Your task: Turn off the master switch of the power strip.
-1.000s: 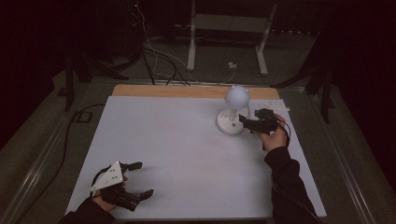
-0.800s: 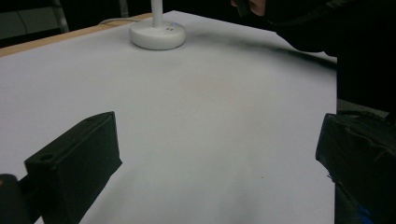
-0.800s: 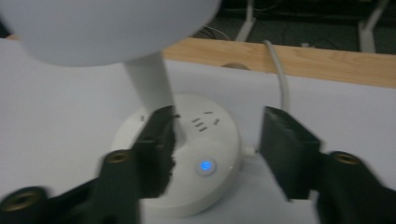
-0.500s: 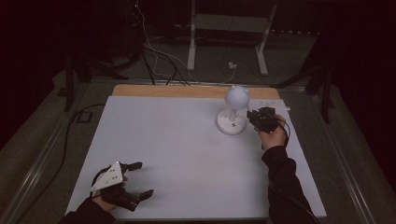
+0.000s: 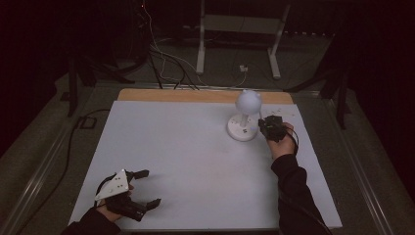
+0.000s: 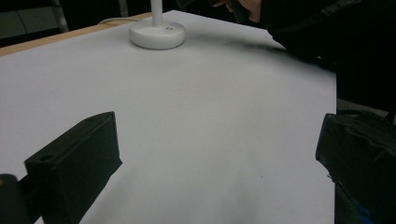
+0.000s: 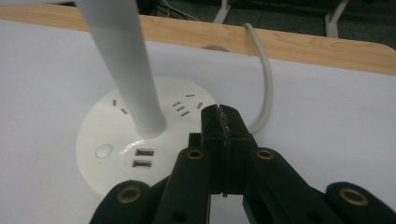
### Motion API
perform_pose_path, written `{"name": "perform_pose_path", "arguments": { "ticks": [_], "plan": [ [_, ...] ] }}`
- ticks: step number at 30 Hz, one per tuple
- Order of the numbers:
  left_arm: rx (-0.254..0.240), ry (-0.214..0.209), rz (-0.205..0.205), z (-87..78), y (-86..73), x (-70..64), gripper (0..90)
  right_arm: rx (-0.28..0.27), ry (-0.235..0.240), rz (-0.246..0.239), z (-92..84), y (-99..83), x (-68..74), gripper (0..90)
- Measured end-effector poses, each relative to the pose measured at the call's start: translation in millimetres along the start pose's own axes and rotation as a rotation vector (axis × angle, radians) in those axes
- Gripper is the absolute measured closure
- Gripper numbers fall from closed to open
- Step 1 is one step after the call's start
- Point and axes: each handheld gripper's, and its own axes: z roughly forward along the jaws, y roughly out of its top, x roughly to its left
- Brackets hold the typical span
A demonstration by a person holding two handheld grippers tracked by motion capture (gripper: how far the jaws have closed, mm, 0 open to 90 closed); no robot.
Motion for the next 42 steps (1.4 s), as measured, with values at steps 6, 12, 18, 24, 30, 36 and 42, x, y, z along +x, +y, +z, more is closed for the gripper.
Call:
{"name": "perform_pose_path", "arguments": {
  "ticks": [6, 12, 18, 24, 30, 36, 42],
  "plan": [
    [-0.001, 0.0, 0.001, 0.0, 0.2, -0.1, 0.4, 0.002, 0.022, 0.006, 3.1, -1.2, 2.4, 90.0],
    [-0.001, -0.001, 0.002, 0.0, 0.2, -0.1, 0.4, 0.016, 0.034, 0.02, 6.4, -4.0, 4.0, 90.0],
    [0.002, -0.001, 0.003, 0.2, 0.0, -0.3, 0.4, 0.01, 0.026, 0.022, 12.0, -8.6, 7.7, 90.0],
    [0.001, -0.001, 0.003, -0.3, 0.0, -0.4, 0.4, 0.006, 0.023, 0.037, 16.8, -12.0, 7.6, 90.0],
    [0.002, -0.001, 0.003, 0.0, -0.1, -0.4, 0.4, 0.007, 0.033, 0.032, 20.4, -15.5, 9.0, 90.0],
    [0.002, -0.001, 0.003, -0.3, -0.1, -0.4, 0.4, 0.003, 0.024, 0.012, 23.4, -18.9, 11.0, 90.0],
    [0.004, -0.002, 0.006, 0.0, 0.0, -0.9, 0.3, -0.006, 0.01, -0.02, 24.3, -21.6, 12.6, 90.0]
  ]
}}
